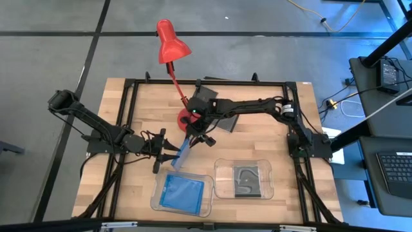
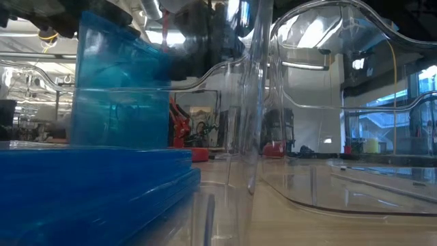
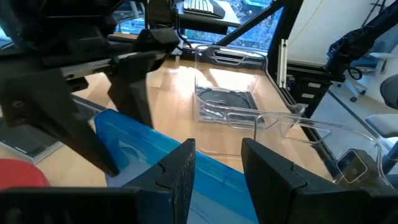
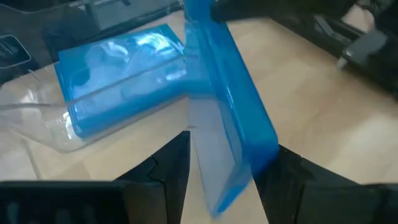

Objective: Pick & place jewel cases by type
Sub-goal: Put the blue cd case into the left transparent bin

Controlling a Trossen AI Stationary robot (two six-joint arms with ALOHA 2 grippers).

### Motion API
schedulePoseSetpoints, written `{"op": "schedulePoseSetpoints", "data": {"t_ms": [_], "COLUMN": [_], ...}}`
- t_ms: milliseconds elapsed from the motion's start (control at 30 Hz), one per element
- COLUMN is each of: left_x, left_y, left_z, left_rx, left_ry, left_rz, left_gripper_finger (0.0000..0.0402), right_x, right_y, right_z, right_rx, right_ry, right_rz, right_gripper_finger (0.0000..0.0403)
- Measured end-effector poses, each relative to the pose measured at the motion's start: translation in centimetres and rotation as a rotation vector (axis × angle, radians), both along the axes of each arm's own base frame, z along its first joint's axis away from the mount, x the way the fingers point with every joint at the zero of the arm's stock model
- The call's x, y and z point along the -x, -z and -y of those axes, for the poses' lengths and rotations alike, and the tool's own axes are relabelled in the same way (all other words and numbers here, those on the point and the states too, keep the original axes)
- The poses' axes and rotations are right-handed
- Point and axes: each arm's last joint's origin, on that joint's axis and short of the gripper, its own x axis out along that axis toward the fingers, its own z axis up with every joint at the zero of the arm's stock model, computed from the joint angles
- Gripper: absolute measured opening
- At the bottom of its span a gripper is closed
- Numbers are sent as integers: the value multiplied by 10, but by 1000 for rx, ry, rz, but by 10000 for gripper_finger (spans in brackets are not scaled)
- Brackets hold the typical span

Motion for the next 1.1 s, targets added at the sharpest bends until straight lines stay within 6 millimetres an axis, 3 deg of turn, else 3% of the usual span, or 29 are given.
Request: {"op": "schedulePoseSetpoints", "data": {"t_ms": [267,633,833,967,1100], "left_x": [0,0,1,-1,-4], "left_y": [0,0,-6,-13,-21], "left_z": [0,0,0,0,0], "left_rx": [0,-4,-96,-154,-139], "left_ry": [1,2,58,17,-42], "left_rz": [0,3,60,68,22], "left_gripper_finger": [129,129,129,129,129], "right_x": [-1,-1,-2,-1,-1], "right_y": [-1,0,-1,-1,-1], "right_z": [-9,-8,-8,-9,-9], "right_rx": [-13,-13,-16,-9,-6], "right_ry": [-9,-1,27,82,94], "right_rz": [-5,-11,-30,-68,-78], "right_gripper_finger": [153,42,45,62,47]}}
